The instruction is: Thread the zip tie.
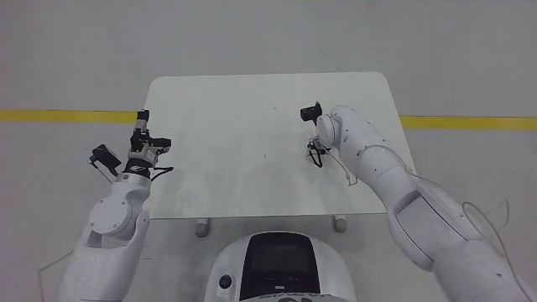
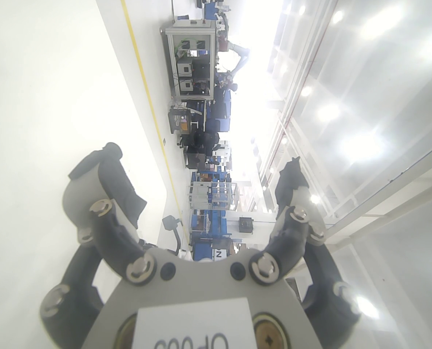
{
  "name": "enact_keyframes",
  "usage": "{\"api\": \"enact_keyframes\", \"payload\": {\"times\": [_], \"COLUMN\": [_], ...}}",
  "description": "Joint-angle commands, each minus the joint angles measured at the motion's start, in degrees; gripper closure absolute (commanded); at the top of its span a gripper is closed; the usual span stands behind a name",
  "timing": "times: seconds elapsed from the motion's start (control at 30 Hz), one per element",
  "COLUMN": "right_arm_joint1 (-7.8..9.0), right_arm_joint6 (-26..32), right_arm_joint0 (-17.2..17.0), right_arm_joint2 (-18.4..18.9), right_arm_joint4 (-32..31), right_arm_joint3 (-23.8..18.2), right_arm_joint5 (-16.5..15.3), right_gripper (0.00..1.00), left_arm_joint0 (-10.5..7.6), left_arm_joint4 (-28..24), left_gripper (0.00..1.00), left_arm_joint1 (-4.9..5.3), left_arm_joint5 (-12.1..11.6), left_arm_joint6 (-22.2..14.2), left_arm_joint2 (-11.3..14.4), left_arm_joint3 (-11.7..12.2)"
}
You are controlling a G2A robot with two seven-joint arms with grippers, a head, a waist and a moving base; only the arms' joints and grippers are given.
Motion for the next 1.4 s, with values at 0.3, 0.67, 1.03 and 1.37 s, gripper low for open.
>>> {"api": "enact_keyframes", "payload": {"times": [0.3,0.67,1.03,1.37], "right_arm_joint1": [2.40,6.28,9.81,10.00], "right_arm_joint6": [2.09,1.26,0.23,-1.91], "right_arm_joint0": [-2.30,-8.63,-17.19,-18.42], "right_arm_joint2": [3.24,8.96,15.77,16.41], "right_arm_joint4": [-2.21,-5.33,-8.78,-8.85], "right_arm_joint3": [-6.39,-17.73,-31.44,-32.83], "right_arm_joint5": [0.30,-1.24,-1.77,-1.99], "right_gripper": [1.00,1.00,1.00,1.00], "left_arm_joint0": [0.00,0.00,0.00,0.00], "left_arm_joint4": [0.00,0.00,0.00,0.00], "left_gripper": [0.00,0.00,0.00,0.00], "left_arm_joint1": [0.00,0.00,0.00,0.00], "left_arm_joint5": [0.00,0.00,0.00,0.00], "left_arm_joint6": [0.00,0.00,0.00,0.00], "left_arm_joint2": [0.00,0.00,0.00,0.00], "left_arm_joint3": [0.00,0.00,0.00,0.00]}}
